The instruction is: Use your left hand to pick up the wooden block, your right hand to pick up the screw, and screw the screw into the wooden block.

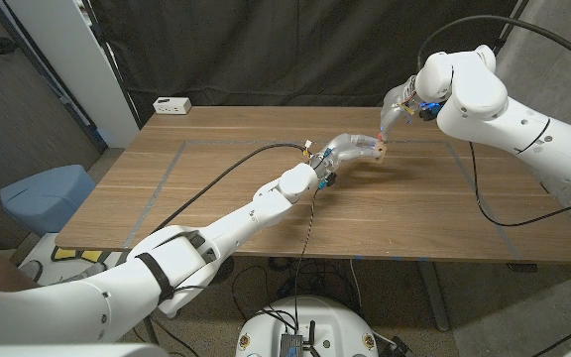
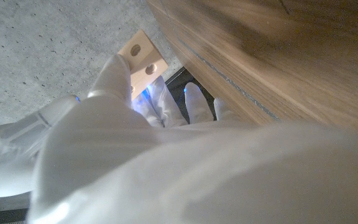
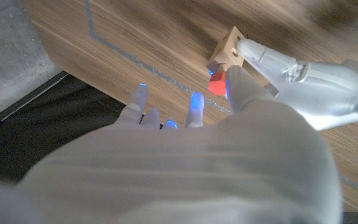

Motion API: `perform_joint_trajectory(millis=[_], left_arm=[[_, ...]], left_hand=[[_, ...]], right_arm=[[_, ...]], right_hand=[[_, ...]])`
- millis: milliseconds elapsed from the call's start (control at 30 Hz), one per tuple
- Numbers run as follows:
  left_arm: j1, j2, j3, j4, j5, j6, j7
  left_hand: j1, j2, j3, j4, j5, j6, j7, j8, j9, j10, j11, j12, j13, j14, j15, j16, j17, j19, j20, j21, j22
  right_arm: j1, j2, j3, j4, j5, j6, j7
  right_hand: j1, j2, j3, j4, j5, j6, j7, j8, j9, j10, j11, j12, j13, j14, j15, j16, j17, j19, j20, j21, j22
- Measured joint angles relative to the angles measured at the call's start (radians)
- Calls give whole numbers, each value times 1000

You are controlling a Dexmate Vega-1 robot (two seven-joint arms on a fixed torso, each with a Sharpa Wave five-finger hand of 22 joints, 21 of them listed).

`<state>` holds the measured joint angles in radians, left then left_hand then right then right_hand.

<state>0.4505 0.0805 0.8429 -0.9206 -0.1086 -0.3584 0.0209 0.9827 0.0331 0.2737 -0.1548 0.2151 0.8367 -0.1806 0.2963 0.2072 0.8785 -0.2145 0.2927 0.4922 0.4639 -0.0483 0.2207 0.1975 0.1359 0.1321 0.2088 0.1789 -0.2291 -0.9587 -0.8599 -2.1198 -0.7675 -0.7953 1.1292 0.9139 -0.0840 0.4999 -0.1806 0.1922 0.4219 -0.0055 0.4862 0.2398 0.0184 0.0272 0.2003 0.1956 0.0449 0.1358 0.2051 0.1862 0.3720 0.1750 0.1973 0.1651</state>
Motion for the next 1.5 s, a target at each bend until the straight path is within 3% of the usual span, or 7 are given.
perform_joint_trajectory(millis=[400,1200,1500], left_arm=[[2,1,1,-6,3,10,2],[11,6,4,-28,6,20,7],[7,1,5,-17,6,20,4]], left_hand=[[0,1,0,0,0,0,0,-4,0,2,-2,0,0,0,0,0,0,0,0,0,0],[-3,6,0,0,0,0,0,-2,0,2,-2,-3,0,0,0,-8,0,0,0,0,0],[-3,6,0,0,0,0,0,-2,0,1,-2,-4,0,0,0,-8,0,0,0,0,0]], right_arm=[[-34,18,27,2,-36,4,17],[-66,50,64,17,-108,31,58],[-70,54,67,21,-124,32,62]], right_hand=[[8,0,4,4,-4,30,5,21,9,10,0,0,0,11,0,0,0,11,-3,0,0],[-7,-7,-9,25,-7,40,15,37,23,26,13,0,0,18,3,6,7,16,2,0,0],[-7,-7,-9,25,-7,72,14,62,32,43,7,0,0,32,3,6,7,21,-4,0,0]])
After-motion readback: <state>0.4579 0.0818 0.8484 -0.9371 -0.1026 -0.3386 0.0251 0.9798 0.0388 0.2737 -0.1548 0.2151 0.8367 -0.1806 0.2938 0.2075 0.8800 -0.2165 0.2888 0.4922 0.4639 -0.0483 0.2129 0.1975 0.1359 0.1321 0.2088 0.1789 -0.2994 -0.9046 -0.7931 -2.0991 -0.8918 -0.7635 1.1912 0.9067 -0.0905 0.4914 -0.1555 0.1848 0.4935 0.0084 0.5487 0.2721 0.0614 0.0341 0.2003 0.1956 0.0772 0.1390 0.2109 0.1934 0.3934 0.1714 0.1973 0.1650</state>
